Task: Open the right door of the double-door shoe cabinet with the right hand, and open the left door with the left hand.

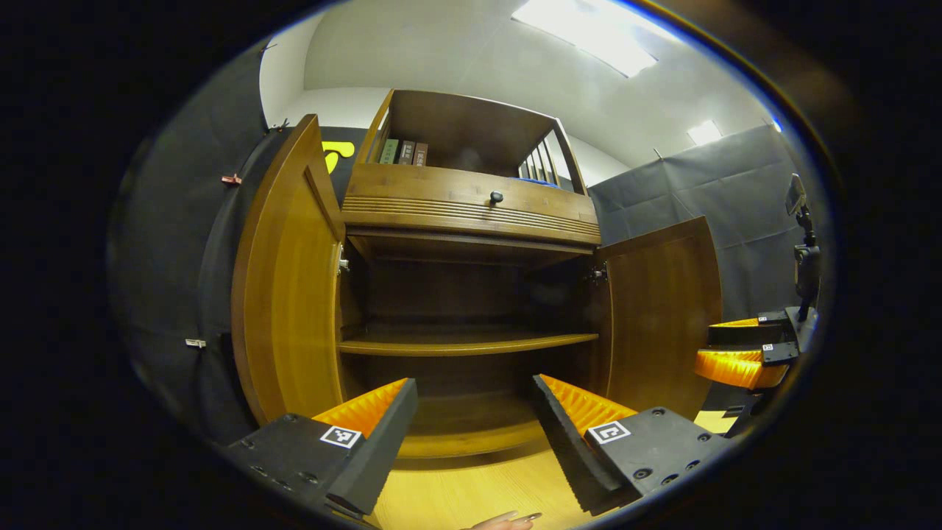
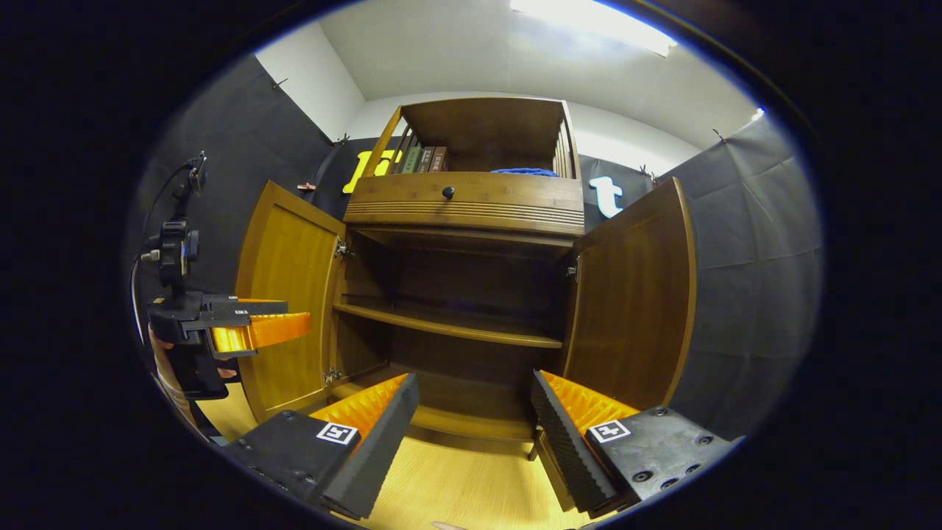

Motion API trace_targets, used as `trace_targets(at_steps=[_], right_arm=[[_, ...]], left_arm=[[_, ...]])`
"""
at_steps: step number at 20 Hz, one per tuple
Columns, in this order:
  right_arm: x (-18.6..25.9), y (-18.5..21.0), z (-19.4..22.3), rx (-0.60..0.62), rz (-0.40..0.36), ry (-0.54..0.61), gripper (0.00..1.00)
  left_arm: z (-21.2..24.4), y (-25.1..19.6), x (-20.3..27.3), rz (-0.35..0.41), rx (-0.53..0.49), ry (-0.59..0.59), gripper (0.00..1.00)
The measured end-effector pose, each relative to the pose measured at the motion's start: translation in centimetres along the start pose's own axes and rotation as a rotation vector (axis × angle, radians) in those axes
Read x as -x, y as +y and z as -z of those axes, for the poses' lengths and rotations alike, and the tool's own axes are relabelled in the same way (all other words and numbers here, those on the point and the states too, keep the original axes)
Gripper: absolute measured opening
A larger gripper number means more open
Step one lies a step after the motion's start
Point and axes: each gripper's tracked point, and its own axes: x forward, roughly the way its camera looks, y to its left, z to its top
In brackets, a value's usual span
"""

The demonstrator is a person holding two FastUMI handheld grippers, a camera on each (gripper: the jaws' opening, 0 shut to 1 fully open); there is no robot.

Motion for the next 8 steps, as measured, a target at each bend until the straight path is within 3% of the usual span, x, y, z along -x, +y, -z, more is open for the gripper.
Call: trace_targets(at_steps=[8], right_arm=[[-0.2, 0.4, 0.6, 0.005, -0.013, 0.022, 0.98]], left_arm=[[-0.1, -1.4, -0.9, 0.024, 0.001, 0.01, 0.96]])
